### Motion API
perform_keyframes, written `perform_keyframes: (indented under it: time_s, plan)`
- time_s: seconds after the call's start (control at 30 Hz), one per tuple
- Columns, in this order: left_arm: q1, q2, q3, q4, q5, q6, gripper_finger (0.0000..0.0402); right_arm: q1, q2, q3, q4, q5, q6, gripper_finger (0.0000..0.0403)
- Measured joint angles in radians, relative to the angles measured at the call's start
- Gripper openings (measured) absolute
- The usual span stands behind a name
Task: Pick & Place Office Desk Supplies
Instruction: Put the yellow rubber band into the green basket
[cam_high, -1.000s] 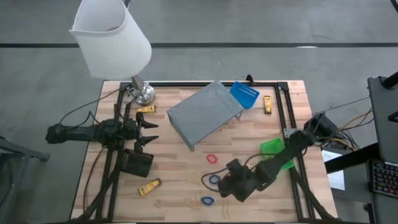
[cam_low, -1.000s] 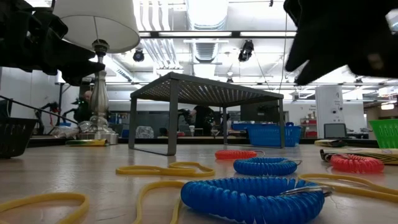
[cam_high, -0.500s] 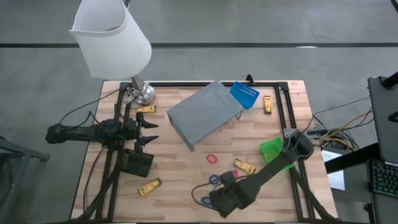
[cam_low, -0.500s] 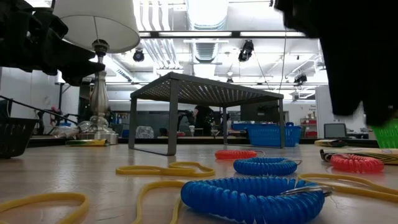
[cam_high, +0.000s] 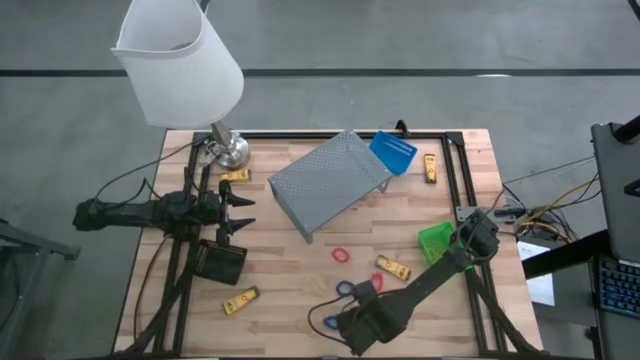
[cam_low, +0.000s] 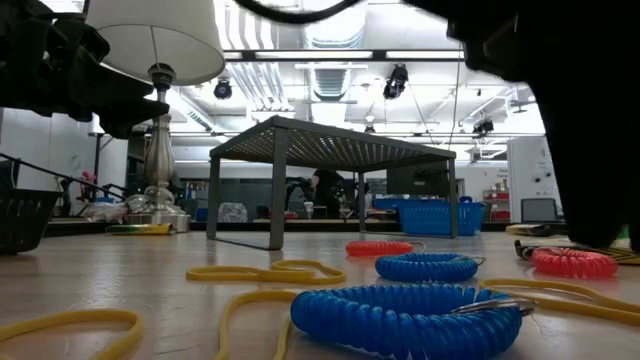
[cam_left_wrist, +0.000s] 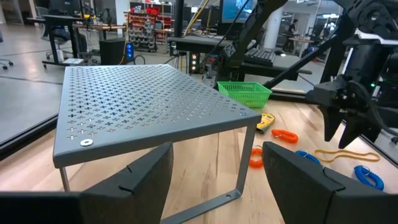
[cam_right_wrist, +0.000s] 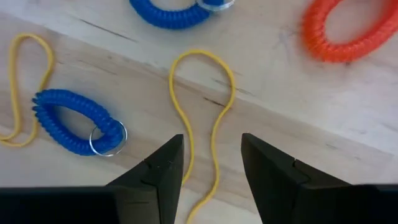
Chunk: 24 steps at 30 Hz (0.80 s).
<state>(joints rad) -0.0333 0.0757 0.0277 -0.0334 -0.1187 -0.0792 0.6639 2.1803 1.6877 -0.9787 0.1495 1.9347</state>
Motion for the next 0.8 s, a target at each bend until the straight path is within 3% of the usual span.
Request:
perform_keyframes:
  time_s: [0.6, 0.8]
  plan:
    - [0.000, 0.000, 0.000, 0.000, 0.000, 0.000, 0.0253, -0.011, 0.066, 0.007, 0.041, -0.083, 0.001, 0.0152]
    - [0.000, 0.000, 0.000, 0.000, 0.000, 0.000, 0.0253, -0.010, 0.071, 0.014, 0.031, -0.081, 0.000, 0.0131]
